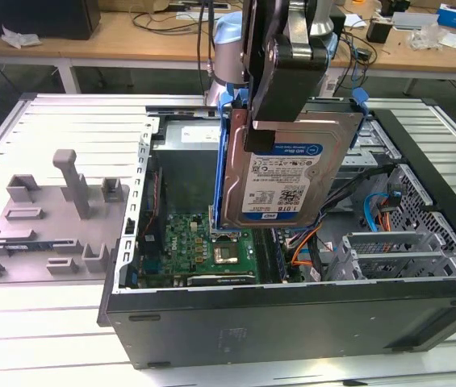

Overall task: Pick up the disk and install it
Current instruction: 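Insert the disk into the insertion slot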

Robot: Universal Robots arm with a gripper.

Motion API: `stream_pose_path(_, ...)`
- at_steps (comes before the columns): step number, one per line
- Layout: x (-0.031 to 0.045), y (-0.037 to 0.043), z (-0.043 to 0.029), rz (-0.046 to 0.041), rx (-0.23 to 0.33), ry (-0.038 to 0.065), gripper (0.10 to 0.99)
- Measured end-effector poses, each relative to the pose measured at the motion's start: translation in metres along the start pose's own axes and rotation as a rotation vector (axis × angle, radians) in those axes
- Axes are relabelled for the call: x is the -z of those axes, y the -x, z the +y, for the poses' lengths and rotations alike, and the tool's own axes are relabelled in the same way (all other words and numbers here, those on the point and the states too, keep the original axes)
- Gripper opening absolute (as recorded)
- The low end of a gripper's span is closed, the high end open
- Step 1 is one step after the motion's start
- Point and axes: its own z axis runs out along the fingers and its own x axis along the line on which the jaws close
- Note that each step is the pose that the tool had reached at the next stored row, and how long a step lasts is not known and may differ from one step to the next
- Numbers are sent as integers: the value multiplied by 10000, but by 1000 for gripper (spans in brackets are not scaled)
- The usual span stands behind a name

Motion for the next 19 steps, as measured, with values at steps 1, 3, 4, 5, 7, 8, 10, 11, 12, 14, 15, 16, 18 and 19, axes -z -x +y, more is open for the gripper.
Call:
stream_pose_path(1,0,0,0,0,0,0,365)
stream_pose_path(3,0,0,-1,0,0,0,365)
stream_pose_path(4,0,0,-2,0,0,0,365)
stream_pose_path(5,0,0,-3,0,0,0,365)
stream_pose_path(7,0,1,-3,2,0,0,365)
stream_pose_path(8,0,3,-4,3,1,0,365)
stream_pose_path(10,0,12,-10,2,0,-2,365)
stream_pose_path(11,1,16,-17,4,2,-2,365)
stream_pose_path(12,1,20,-27,3,3,-2,365)
stream_pose_path(14,3,58,-117,3,2,-2,365)
stream_pose_path(15,5,105,-161,3,2,-3,365)
stream_pose_path(16,5,130,-214,5,2,-3,365)
stream_pose_path(18,5,130,-273,9,1,-3,365)
stream_pose_path(19,6,131,-304,15,1,-3,365)
